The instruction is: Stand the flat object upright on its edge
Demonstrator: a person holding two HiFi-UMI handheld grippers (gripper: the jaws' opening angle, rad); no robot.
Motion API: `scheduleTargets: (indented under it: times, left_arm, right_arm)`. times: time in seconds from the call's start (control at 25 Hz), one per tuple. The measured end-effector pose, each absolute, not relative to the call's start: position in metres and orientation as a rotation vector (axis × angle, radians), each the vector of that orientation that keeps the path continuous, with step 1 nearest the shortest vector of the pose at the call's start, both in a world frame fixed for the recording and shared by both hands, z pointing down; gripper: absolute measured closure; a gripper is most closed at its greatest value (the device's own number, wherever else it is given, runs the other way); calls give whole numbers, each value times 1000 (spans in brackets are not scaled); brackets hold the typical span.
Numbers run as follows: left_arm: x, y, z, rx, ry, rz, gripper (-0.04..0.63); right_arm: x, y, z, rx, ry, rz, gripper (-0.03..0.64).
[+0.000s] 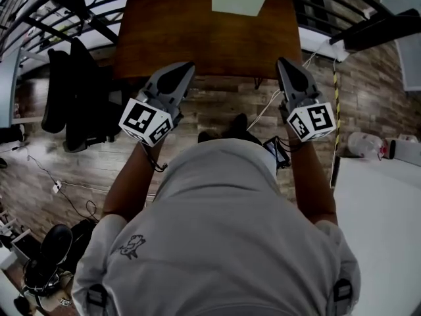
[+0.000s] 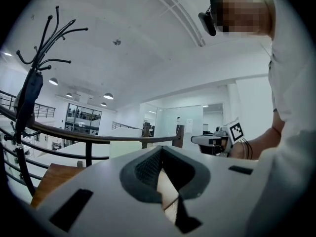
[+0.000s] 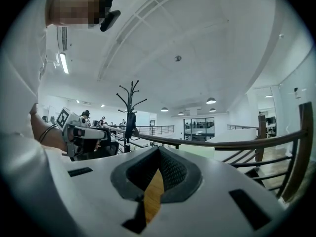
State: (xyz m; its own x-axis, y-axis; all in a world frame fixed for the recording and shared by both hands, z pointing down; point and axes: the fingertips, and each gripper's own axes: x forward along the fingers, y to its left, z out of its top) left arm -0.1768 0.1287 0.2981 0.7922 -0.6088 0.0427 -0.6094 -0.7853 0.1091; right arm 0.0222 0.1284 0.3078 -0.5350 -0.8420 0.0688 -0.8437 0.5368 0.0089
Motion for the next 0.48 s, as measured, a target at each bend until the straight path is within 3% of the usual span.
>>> scheduleTargets:
  times: [0.48]
  left_arm:
    - [-204,167,295,2875,-998,-4,583]
  right_arm:
    - [-1,171,308,1424,-2678,35,584]
